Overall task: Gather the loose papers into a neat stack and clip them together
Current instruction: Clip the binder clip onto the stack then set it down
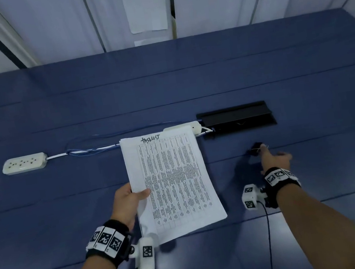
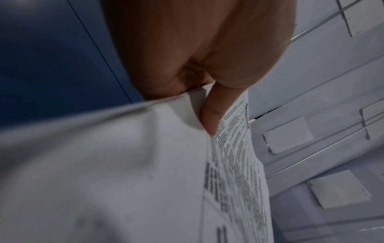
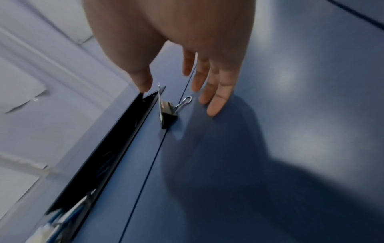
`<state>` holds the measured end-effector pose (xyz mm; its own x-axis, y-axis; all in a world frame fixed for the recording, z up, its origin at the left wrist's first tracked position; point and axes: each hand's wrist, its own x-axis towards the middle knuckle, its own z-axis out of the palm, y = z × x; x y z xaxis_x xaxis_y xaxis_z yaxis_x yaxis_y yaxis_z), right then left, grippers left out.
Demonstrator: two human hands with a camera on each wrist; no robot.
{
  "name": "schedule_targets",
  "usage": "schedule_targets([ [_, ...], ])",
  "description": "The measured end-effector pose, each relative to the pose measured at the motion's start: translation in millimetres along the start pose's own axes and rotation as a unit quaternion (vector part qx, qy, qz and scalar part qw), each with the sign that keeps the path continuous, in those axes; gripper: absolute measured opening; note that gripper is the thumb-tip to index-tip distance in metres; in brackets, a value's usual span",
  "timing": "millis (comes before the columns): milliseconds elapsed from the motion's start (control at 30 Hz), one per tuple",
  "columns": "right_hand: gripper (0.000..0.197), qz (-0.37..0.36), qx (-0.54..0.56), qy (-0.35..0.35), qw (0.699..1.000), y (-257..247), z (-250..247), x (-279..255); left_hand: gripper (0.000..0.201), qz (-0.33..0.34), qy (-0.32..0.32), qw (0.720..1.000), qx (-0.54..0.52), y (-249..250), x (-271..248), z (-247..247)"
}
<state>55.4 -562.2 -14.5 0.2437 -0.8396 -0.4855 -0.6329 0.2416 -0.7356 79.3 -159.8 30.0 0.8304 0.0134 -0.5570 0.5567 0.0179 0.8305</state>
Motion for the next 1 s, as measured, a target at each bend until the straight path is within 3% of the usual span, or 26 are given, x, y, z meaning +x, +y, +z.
schedule_targets([
  [67, 0.050, 0.026, -0.026, -0.029, 0.999, -3, 1, 10, 0.033, -0.002, -0.005, 1.000, 0.001, 0, 3, 9],
  [167, 0.032, -0.015, -0.061, -0.026, 0.998, -1, 3, 29, 0.035, -0.005, -0.019, 1.000, 0.009, -2, 9, 20],
  [267, 0.026, -0.016, -0.087, -0.035, 0.995, 5, 3, 39, 0.034, -0.006, -0.022, 1.000, 0.014, -4, 13, 29],
  [367, 0.019, 0.015, -0.011, -0.067, 0.998, -6, -1, 20, 0.035, -0.005, -0.026, 1.000, 0.015, -4, 14, 34],
  [467, 0.011, 0.100, 0.132, -0.138, 0.976, -15, 1, 9, 0.036, -0.004, -0.027, 0.999, 0.019, -3, 14, 35],
  [533, 0.023, 0.119, 0.185, -0.187, 0.957, -17, 3, 0, 0.036, -0.005, -0.029, 0.999, 0.022, -3, 13, 34],
  [600, 0.061, 0.083, 0.211, -0.224, 0.948, -18, 5, -10, 0.036, -0.003, -0.029, 0.999, 0.030, -1, 9, 33],
  [633, 0.068, 0.062, 0.206, -0.230, 0.949, -18, 6, -14, 0.036, 0.001, -0.029, 0.999, 0.037, 1, 6, 33],
  [733, 0.062, 0.016, 0.155, -0.242, 0.958, -23, 5, -25, 0.034, 0.020, -0.028, 0.997, 0.068, 7, -2, 28],
  [833, 0.065, -0.076, 0.107, -0.223, 0.966, -44, -1, -42, 0.032, 0.042, -0.034, 0.993, 0.103, 12, -7, 19],
  [1000, 0.051, -0.290, 0.019, -0.235, 0.928, -89, -12, -96, 0.030, 0.087, -0.049, 0.980, 0.173, 18, -19, -1],
])
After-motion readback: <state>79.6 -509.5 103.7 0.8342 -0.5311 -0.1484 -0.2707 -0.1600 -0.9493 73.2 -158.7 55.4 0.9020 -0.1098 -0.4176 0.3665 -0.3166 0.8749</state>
